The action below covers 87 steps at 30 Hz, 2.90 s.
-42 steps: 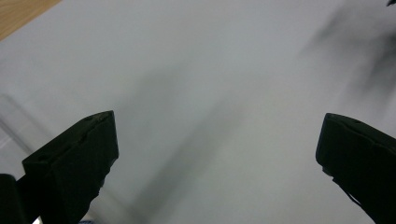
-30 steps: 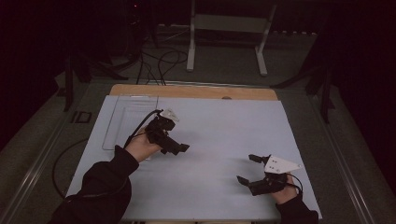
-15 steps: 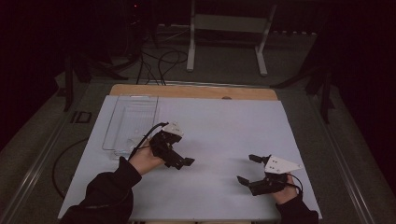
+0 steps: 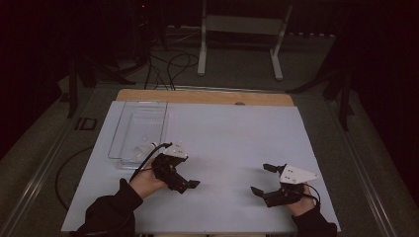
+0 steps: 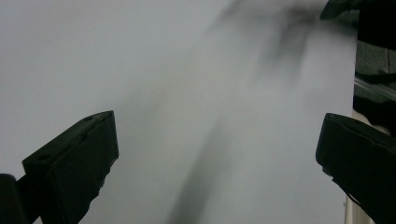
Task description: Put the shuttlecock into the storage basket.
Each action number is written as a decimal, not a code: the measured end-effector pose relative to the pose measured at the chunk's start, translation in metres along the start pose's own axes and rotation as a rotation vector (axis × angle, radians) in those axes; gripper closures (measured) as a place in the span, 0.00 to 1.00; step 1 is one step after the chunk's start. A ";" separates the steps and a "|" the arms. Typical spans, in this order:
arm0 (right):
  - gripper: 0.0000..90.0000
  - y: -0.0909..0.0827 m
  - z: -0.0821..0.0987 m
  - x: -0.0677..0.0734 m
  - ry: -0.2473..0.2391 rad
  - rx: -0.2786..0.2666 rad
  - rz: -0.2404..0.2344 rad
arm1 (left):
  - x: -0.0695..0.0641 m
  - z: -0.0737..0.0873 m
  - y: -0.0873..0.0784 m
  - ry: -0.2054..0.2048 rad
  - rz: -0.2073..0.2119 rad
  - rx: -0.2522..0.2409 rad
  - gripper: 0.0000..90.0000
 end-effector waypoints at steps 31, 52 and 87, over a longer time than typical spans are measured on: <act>0.11 0.001 0.002 0.000 -0.005 0.014 -0.002 | -0.003 0.085 -0.041 0.000 -0.053 -0.067 0.00; 0.11 0.002 0.002 -0.001 0.000 0.019 0.006 | 0.007 0.113 -0.057 -0.073 -0.177 -0.221 0.00; 0.11 -0.001 0.012 0.002 -0.014 0.077 0.034 | 0.006 0.109 -0.054 -0.040 -0.233 -0.325 0.00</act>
Point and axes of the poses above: each handheld gripper's, and its own axes: y roughly forward along the jaws, z roughly out of its underside, x roughly to its left, the point moved 7 cm from there along y, roughly forward along the jaws, and after that the axes turned 15 degrees about z, right-handed, at the moved point
